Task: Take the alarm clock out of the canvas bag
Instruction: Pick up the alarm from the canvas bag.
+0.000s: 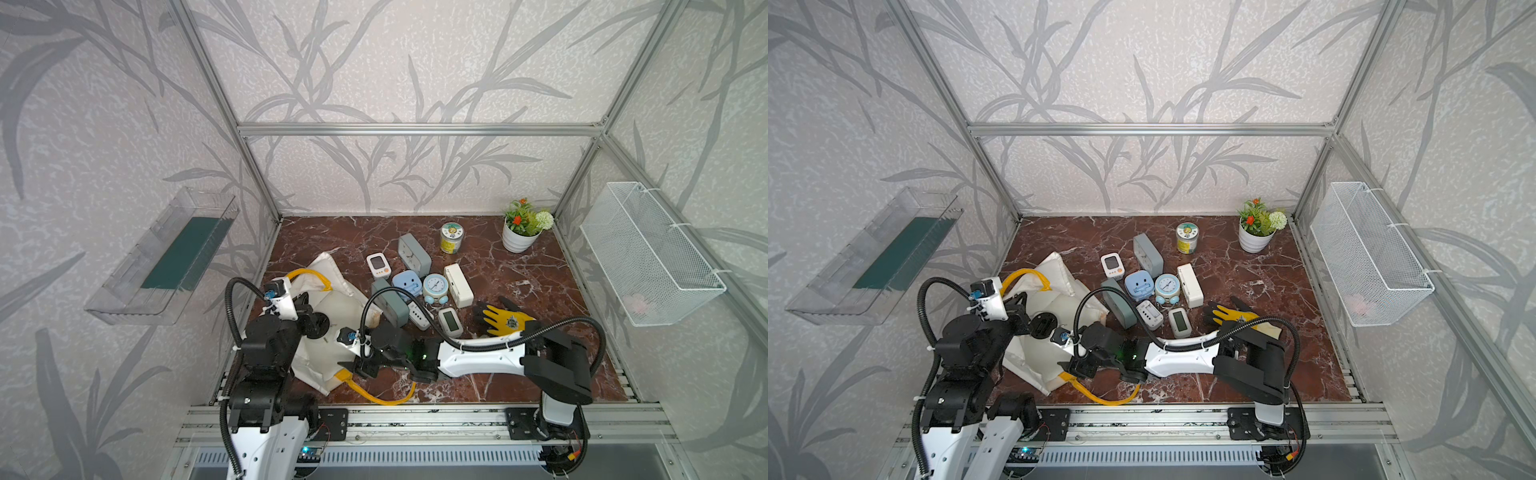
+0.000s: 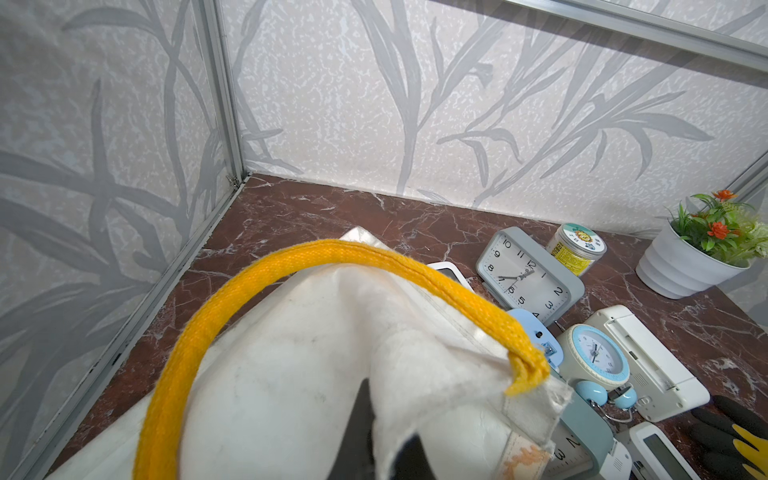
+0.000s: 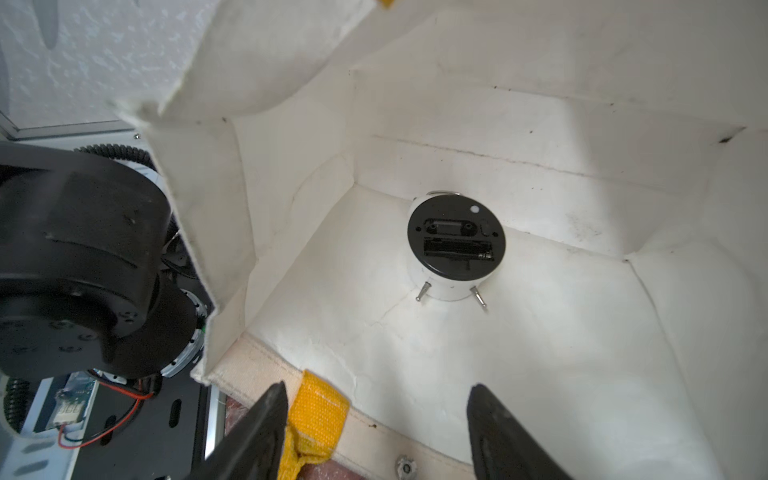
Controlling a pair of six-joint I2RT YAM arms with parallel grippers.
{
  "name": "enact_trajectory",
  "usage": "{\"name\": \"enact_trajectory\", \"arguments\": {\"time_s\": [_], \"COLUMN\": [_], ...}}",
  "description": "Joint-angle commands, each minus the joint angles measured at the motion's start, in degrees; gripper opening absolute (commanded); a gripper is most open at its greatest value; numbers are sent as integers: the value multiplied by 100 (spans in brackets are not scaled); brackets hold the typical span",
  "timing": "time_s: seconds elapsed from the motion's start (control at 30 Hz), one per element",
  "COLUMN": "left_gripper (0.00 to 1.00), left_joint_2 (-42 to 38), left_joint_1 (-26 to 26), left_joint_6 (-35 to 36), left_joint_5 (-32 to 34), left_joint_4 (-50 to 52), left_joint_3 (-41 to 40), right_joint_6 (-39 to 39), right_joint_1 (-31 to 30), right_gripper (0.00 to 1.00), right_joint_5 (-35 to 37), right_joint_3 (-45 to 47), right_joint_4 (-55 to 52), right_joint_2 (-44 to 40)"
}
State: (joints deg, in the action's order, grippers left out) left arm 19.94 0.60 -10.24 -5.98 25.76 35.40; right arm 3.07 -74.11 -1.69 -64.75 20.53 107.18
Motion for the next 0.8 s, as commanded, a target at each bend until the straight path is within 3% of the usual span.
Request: {"name": "enact_trajectory", "arguments": {"time_s": [0.0,0.4,0.77], "left_gripper": [0,0,0], "left_joint_2": [-87,-163,-251], "left_joint_1": [10,8,10], "left_joint_6": [-64,-92,-209], "left_joint_5": [-74,-191,-332], "left_joint_4": [-252,-238,-321], "left_joint_3": [132,184,151], "right_joint_6": [-51,118,58], "right_joint_1": [-36,4,156], "right_gripper": [68,63,61], "right_joint_5": [-247,-334,-188], "right_joint_3": [-386,-2001,-3134], "right_joint_4": [-336,-1772,-2433], "right_joint_2": [272,1598,2433]}}
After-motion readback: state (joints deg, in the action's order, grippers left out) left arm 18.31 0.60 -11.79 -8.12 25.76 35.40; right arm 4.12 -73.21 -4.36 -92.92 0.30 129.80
